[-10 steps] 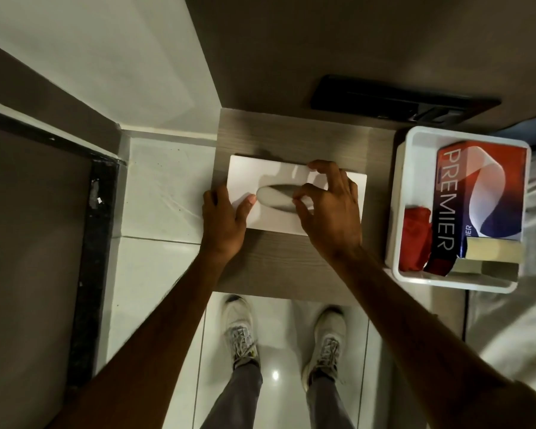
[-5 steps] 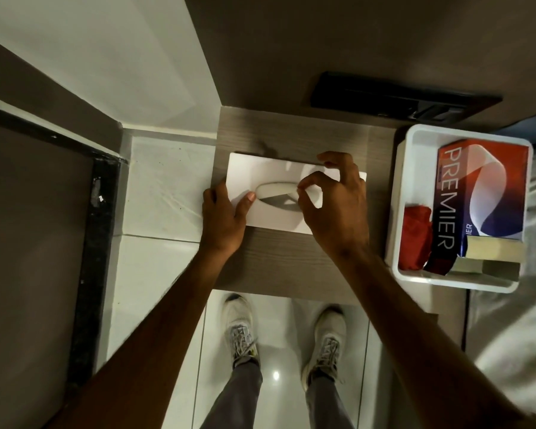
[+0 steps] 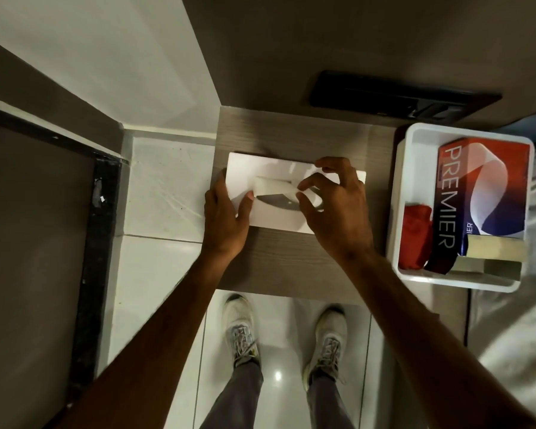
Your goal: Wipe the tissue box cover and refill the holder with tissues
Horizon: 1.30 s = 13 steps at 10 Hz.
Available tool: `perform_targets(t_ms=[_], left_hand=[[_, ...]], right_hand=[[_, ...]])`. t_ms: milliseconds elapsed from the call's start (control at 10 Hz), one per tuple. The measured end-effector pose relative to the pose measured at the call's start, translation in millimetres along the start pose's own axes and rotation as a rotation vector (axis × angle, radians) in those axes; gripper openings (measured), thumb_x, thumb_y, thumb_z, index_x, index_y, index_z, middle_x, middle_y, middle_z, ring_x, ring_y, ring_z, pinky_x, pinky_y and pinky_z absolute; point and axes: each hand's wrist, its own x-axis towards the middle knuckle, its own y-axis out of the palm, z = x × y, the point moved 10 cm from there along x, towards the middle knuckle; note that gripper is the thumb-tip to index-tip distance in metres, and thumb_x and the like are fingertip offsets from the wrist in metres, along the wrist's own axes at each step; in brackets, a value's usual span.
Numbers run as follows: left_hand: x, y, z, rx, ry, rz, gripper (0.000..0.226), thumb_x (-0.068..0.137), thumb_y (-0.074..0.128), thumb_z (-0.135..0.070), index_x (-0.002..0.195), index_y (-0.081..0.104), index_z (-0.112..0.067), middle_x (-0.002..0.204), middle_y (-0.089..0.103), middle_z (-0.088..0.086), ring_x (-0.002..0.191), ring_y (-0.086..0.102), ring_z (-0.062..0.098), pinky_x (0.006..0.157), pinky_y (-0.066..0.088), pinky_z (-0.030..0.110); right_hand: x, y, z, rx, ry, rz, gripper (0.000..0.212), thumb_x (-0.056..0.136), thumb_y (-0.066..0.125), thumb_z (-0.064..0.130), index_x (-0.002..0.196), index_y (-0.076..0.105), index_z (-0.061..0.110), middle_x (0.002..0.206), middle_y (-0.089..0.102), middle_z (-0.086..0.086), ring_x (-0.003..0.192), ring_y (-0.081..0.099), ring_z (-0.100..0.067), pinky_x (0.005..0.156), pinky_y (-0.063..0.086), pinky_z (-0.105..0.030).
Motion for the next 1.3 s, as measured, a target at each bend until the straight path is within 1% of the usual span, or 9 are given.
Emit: perform_targets(t_ms=[200,400,600,800,900,1000,1100,1200,1300], left_hand=[[-14,-1,-9,0.066,0.124,-0.036,0.078,0.101,0.055,-0.035,0.161,0.009,-0.018,0.161,0.027,0.015,0.146,0.037,0.033,0.111,0.045,0.048],[-17,-3,-14,0.153,0.170,-0.028,0.076,0.103,0.051,-0.037,0.162,0.007,-0.019,0.163,0.025,0.012,0.148,0.036,0.033,0.112,0.047,0.051],[5,-5,-19,0.158,0.090,-0.065,0.090,0.090,0.067,-0.050,0.159,0.018,-0.021,0.155,0.036,0.014,0.137,0.046,0.036,0.104,0.051,0.050],[14,5,-4,-0.037,-0.080,-0.027,0.089,0.084,0.077,-0.036,0.155,0.027,-0.016,0.151,0.043,0.016,0.139,0.046,0.036,0.112,0.047,0.051],[-5,-2,-7,-0.123,0.029,-0.034,0.086,0.086,0.074,-0.018,0.157,0.026,-0.016,0.158,0.036,0.014,0.144,0.042,0.035,0.114,0.042,0.038],[-27,7,-13,0.135,0.231,0.030,0.094,0.090,0.069,-0.019,0.162,0.009,-0.020,0.169,0.012,0.011,0.155,0.021,0.035,0.122,0.033,0.046],[-37,15,-9,0.395,0.286,0.109,0.102,0.091,0.067,-0.028,0.161,-0.008,-0.024,0.171,-0.009,0.008,0.158,0.006,0.037,0.123,0.029,0.050],[-42,0,-12,0.459,0.261,0.099,0.105,0.090,0.068,-0.031,0.161,-0.009,-0.021,0.171,-0.010,0.009,0.158,0.006,0.037,0.126,0.021,0.053],[-68,-32,-18,0.383,0.200,0.017,0.101,0.090,0.066,-0.027,0.162,-0.004,-0.021,0.172,-0.006,0.007,0.158,0.009,0.036,0.127,0.022,0.055]], right_hand=[[-9,-5,-6,-0.010,-0.011,-0.052,0.048,0.084,0.076,0.035,0.128,0.064,0.018,0.145,0.049,-0.006,0.129,0.052,-0.025,0.106,0.047,-0.051],[-36,-5,-51,-0.045,0.222,-0.125,0.074,0.079,0.078,0.044,0.144,0.047,0.025,0.153,0.038,-0.008,0.137,0.042,-0.028,0.105,0.047,-0.051],[-49,6,-64,-0.029,0.265,-0.135,0.075,0.080,0.077,0.044,0.145,0.044,0.026,0.159,0.029,-0.006,0.138,0.038,-0.026,0.101,0.052,-0.049],[-48,6,-65,-0.037,0.262,-0.116,0.075,0.080,0.078,0.043,0.145,0.045,0.025,0.160,0.029,-0.007,0.141,0.038,-0.029,0.104,0.050,-0.051],[-47,5,-65,-0.063,0.238,-0.087,0.076,0.081,0.077,0.046,0.145,0.044,0.025,0.162,0.028,-0.007,0.140,0.042,-0.031,0.100,0.053,-0.052],[-44,1,-68,-0.091,0.218,-0.059,0.075,0.082,0.076,0.050,0.145,0.043,0.025,0.160,0.028,-0.005,0.138,0.045,-0.031,0.097,0.055,-0.053],[-45,2,-69,-0.114,0.191,0.018,0.075,0.087,0.070,0.050,0.150,0.039,0.024,0.164,0.022,-0.006,0.145,0.035,-0.032,0.108,0.047,-0.055],[-57,-20,-58,-0.046,0.177,0.026,0.075,0.093,0.062,0.050,0.156,0.031,0.025,0.167,0.018,-0.008,0.153,0.024,-0.031,0.115,0.040,-0.053],[-96,-80,-35,-0.037,0.080,-0.082,0.065,0.095,0.063,0.044,0.152,0.038,0.023,0.157,0.038,-0.008,0.144,0.040,-0.028,0.109,0.047,-0.044]])
